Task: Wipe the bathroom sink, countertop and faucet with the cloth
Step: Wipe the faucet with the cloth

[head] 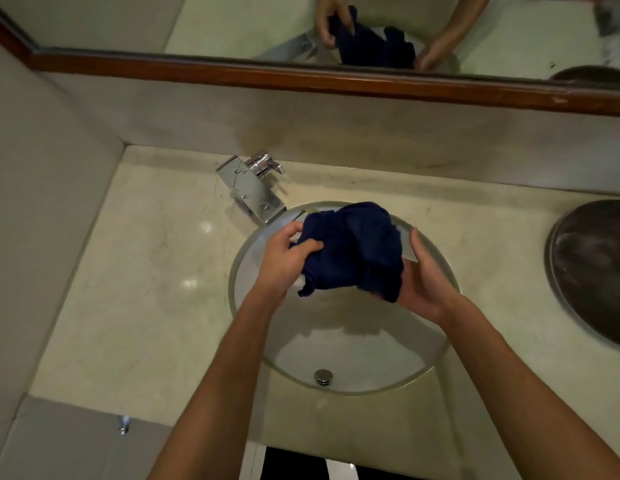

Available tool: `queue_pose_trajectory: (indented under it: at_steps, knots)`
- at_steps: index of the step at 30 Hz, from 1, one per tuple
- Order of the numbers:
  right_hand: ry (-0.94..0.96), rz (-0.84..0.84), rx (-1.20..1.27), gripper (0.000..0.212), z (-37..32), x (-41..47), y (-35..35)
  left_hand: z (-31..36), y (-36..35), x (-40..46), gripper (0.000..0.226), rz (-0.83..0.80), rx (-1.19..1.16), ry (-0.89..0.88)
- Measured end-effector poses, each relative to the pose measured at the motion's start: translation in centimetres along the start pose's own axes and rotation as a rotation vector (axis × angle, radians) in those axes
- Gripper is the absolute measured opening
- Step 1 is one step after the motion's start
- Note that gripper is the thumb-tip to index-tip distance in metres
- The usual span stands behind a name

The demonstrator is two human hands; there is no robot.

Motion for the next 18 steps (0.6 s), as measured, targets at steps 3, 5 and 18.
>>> queue_pose_trajectory:
  at_steps: [3,5,18]
  knots:
    - [0.135,0.094,-0.238,0.037,-1.6,0.2,1.9,2.3,0.3,-1.0,0.025,0.001,0.063,-0.062]
    - [0.145,0.156,-0.321,0.031,-2.0,0.8,3.5,4.5,0.1,-1.7,0.024,-0.018,0.088,-0.119]
    - [-0.119,0.419,-0.110,0.059,5.9,-0.6,4.6,17.1,-0.6,-6.9,0.029,-0.122,-0.112,-0.249]
Point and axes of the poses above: each hand's wrist, its own x-axis towards the middle knuckle, its own y-axis out of the back of the hand, z = x × y, the point moved 9 cm from there along x, towards the middle knuckle, and after that the axes turned 14 degrees about x, right-handed, at the moved point
